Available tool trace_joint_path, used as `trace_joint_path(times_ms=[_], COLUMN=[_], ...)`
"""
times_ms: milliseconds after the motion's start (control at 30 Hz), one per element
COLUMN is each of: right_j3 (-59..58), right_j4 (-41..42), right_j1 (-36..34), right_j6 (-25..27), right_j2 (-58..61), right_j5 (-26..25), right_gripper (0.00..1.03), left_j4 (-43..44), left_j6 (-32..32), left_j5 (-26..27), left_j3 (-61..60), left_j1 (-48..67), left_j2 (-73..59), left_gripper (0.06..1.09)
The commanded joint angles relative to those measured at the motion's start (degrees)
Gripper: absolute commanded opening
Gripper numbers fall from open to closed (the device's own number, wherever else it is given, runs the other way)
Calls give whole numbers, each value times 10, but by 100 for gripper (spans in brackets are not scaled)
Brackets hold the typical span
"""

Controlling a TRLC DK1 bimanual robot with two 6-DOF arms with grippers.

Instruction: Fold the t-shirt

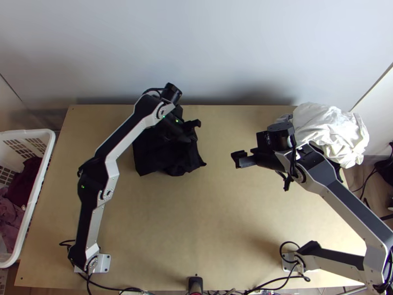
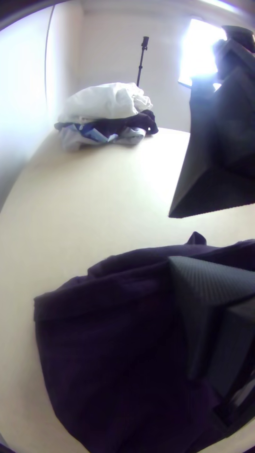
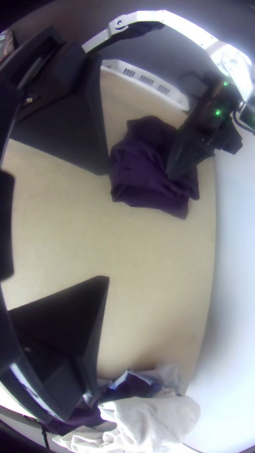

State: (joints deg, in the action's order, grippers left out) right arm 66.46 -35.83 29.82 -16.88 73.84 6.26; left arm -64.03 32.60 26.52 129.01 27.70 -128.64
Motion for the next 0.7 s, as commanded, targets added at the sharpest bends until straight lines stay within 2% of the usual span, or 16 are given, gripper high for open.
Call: trace_joint_path(times_ms=[0, 100, 233, 367, 467, 533, 600, 667], right_j3=[-1, -5, -16, -10, 0, 9, 23, 60], right_j4=[2, 2, 13, 24, 27, 27, 27, 25], right_j1=[-5, -6, -6, -5, 6, 23, 40, 59], right_j6=[0, -1, -1, -10, -10, -10, -9, -5], right_j2=[-6, -12, -16, -9, 5, 20, 39, 68], right_j5=[0, 0, 0, 0, 0, 0, 0, 0], right_gripper=[99, 99, 99, 99, 99, 99, 99, 99], left_j4=[5, 22, 74, 131, 131, 119, 74, -11], left_j6=[12, 22, 59, 128, 133, 106, 50, -58], left_j5=[6, 7, 35, 80, 92, 93, 92, 60], left_j3=[4, 5, 9, 10, 5, -16, -32, -76], left_j1=[6, -12, -48, -99, -133, -154, -174, -189], left_j2=[-21, -4, 44, 91, 124, 144, 157, 176], left_gripper=[51, 51, 51, 51, 51, 51, 51, 51])
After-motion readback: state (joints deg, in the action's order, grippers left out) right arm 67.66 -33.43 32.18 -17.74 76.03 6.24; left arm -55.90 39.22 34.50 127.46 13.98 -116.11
